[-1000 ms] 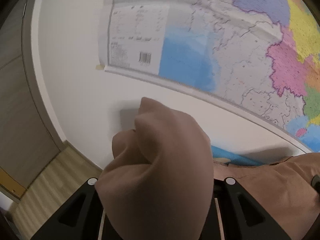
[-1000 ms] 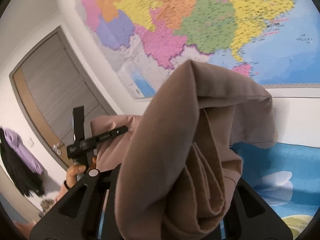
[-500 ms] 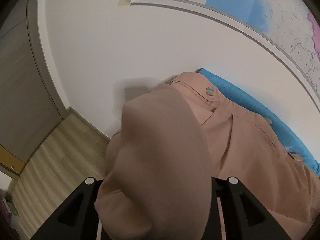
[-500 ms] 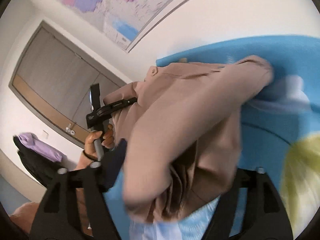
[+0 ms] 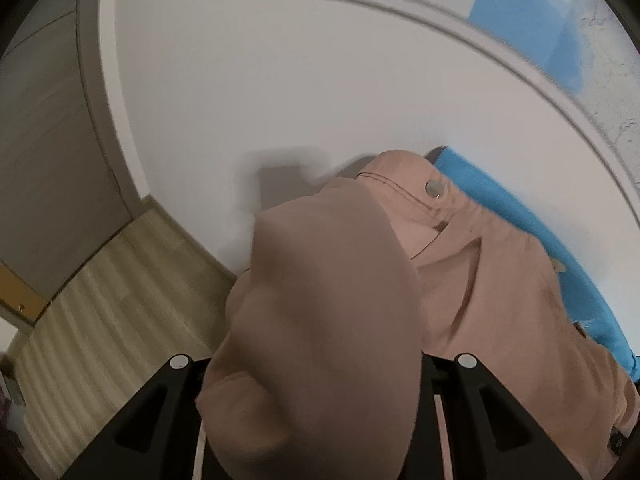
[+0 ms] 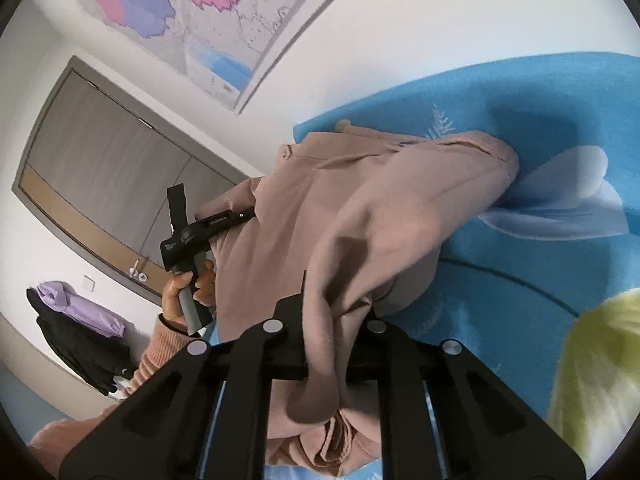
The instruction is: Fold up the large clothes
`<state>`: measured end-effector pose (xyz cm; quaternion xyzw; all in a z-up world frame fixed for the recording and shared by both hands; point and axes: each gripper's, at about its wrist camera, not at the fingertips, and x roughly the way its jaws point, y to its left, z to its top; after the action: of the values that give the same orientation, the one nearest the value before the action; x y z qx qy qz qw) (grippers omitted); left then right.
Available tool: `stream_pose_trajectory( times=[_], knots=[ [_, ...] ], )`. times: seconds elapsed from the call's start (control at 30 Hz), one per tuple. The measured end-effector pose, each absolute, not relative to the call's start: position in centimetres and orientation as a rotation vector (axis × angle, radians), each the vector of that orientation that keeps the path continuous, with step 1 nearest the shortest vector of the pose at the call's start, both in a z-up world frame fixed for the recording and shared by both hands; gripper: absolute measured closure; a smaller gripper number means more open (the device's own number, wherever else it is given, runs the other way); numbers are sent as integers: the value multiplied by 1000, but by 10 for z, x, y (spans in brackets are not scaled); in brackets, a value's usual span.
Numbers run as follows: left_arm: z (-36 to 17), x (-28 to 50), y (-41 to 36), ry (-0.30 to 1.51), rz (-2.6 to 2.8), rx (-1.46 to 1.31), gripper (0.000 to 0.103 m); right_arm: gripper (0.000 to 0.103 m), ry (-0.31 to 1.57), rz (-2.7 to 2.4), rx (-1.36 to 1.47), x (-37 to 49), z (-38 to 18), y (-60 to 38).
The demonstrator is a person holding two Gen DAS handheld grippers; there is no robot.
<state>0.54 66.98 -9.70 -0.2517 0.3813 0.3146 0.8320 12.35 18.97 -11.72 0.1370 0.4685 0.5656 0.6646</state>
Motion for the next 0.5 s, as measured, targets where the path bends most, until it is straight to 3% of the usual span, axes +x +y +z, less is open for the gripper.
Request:
stream_pose_trajectory(
  times=[0.1,0.27,0.33,0.37,0.5],
  knots=[
    [-101,7,669,846,741,-508,53,79,1078,1245,299,126,-118,185],
    [-93,-4,658,854,733,-451,45,57,1043,1179,258,123,-109,170],
    [-85,-11,647,853,745,-398,28,52,1014,1161,251,121,-104,166],
    [-80,-15,642,852,754,-375,24,50,997,1151,242,119,-100,163],
    [-56,-38,614,791,779,-294,24,48,914,1121,205,112,-85,158]
  ],
)
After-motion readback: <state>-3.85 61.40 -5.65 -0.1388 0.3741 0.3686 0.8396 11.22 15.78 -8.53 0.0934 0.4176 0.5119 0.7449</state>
